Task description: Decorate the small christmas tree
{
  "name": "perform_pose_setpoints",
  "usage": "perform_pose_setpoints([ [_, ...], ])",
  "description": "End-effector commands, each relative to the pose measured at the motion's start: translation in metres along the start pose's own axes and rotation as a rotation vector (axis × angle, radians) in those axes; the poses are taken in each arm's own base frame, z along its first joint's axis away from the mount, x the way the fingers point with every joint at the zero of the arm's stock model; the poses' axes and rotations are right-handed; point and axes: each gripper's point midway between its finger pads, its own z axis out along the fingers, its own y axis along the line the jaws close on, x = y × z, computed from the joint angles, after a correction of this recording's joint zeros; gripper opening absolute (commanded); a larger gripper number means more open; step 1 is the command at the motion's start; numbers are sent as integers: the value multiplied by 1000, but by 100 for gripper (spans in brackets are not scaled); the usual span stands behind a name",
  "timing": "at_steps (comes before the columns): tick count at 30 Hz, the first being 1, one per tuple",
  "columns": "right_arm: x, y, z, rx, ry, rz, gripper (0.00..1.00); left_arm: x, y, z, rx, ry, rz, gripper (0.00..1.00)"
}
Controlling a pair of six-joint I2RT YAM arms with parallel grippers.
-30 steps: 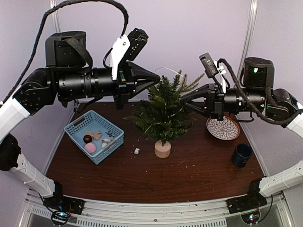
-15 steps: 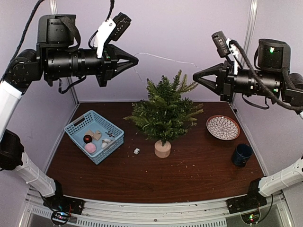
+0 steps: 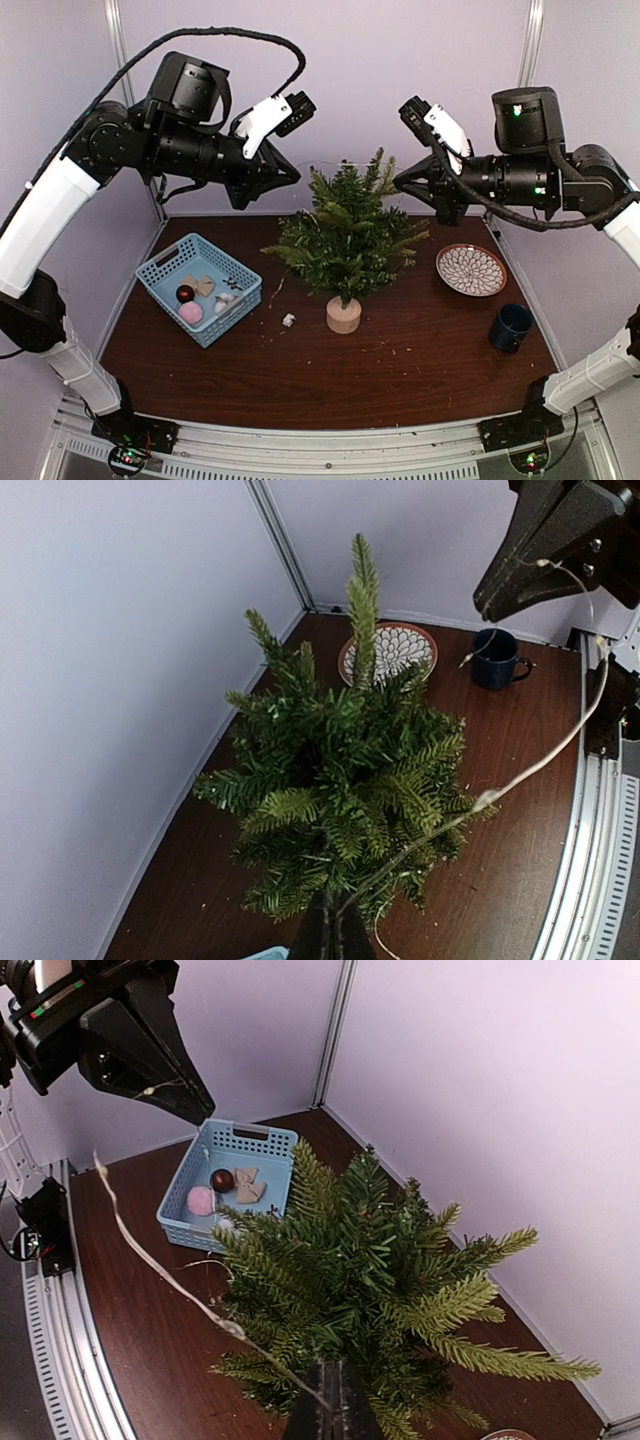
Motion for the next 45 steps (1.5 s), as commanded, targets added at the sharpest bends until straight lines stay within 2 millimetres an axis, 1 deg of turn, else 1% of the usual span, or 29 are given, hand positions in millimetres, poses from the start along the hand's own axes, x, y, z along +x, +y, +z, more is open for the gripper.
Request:
perform_pose_setpoints([
  [1, -3, -24, -7, 126, 2, -63, 0, -5, 9, 8, -18, -24, -5, 0],
  [4, 1, -31, -10, 165, 27, -147, 0, -1, 12, 14, -17, -14, -15, 0],
  [7, 11, -35, -7, 188, 60, -211, 0, 3, 12, 21, -10, -6, -19, 0],
  [11, 22, -42, 2, 216, 74, -227, 0, 9, 8, 33, 9, 2, -24, 0],
  [14, 29, -52, 6, 240, 60, -215, 0, 10, 6, 42, 16, -8, -38, 0],
  [17, 35, -56, 10, 224, 41, -200, 0, 13, 5, 50, 19, -3, -34, 0],
  [20, 39, -56, 17, 200, 31, -206, 0, 18, 1, 59, 51, 10, -32, 0],
  [24, 43, -61, 27, 191, 32, -217, 0, 25, 4, 67, 39, 30, -37, 0],
  [26, 44, -59, 32, 160, 22, -208, 0, 28, 5, 69, 40, 36, -39, 0],
  [34, 61, -49, 47, 71, 12, -185, 0, 43, 2, 83, 59, 64, -48, 0],
  [39, 66, -50, 57, 57, -5, -161, 0, 50, 2, 91, 63, 80, -53, 0],
  [42, 67, -52, 62, 56, -13, -144, 0, 54, 6, 95, 49, 83, -67, 0],
  [45, 65, -57, 62, 61, -31, -126, 0, 55, 9, 94, 47, 69, -78, 0],
])
